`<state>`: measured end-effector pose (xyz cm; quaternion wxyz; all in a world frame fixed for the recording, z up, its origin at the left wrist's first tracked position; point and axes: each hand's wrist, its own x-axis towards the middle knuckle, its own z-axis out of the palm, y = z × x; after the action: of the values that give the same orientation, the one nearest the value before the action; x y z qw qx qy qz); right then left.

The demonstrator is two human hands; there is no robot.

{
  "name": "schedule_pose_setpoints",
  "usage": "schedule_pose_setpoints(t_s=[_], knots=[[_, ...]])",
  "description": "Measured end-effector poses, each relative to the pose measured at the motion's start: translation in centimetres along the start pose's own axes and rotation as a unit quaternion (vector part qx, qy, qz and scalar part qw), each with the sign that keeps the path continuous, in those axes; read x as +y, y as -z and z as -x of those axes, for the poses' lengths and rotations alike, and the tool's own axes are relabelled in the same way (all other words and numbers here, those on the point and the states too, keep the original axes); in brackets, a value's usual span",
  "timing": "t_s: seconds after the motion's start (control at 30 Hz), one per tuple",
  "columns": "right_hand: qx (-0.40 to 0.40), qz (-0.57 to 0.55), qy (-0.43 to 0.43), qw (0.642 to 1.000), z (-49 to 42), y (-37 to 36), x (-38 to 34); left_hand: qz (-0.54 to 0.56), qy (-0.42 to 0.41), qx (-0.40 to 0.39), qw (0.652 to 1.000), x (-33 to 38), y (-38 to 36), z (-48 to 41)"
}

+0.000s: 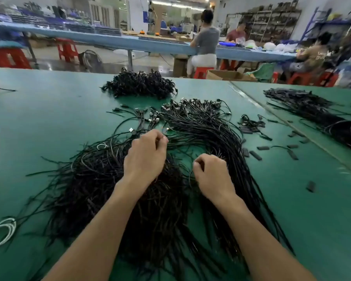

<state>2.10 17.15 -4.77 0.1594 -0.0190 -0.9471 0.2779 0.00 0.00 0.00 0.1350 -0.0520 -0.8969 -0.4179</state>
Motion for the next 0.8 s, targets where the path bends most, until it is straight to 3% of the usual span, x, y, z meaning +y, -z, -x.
schedule_pose_setpoints(t_s=[0.07,0.13,0.23,0.33,0.5,0.67,0.8], knots=[[0.021,0.057,-0.013,0.998,-0.8,0.4,0.4,0.021,0.004,0.021,1.000,-0.5,0.6,-0.4],[-0.007,0.134,-0.053,0.990,-2.0,0.7,0.9,0.021,0.002,0.032,0.999,-0.9,1.1,-0.4],[-0.073,0.193,-0.122,0.971,-3.8,0.7,0.7,0.034,-0.011,0.013,0.999,-1.2,1.2,-0.6],[-0.086,0.219,-0.125,0.964,-4.4,0.4,0.2,0.033,-0.016,-0.020,0.999,-1.8,1.4,-0.3],[-0.035,0.186,-0.143,0.972,-3.9,-0.2,0.0,0.009,-0.018,-0.028,0.999,-2.9,2.6,-0.2],[-0.065,0.171,-0.169,0.969,-3.7,0.1,-0.5,-0.005,-0.033,-0.002,0.999,-3.0,3.5,0.2],[-0.032,0.039,-0.118,0.992,-3.7,0.7,-1.5,-0.019,-0.038,0.014,0.999,-3.2,3.7,0.4]])
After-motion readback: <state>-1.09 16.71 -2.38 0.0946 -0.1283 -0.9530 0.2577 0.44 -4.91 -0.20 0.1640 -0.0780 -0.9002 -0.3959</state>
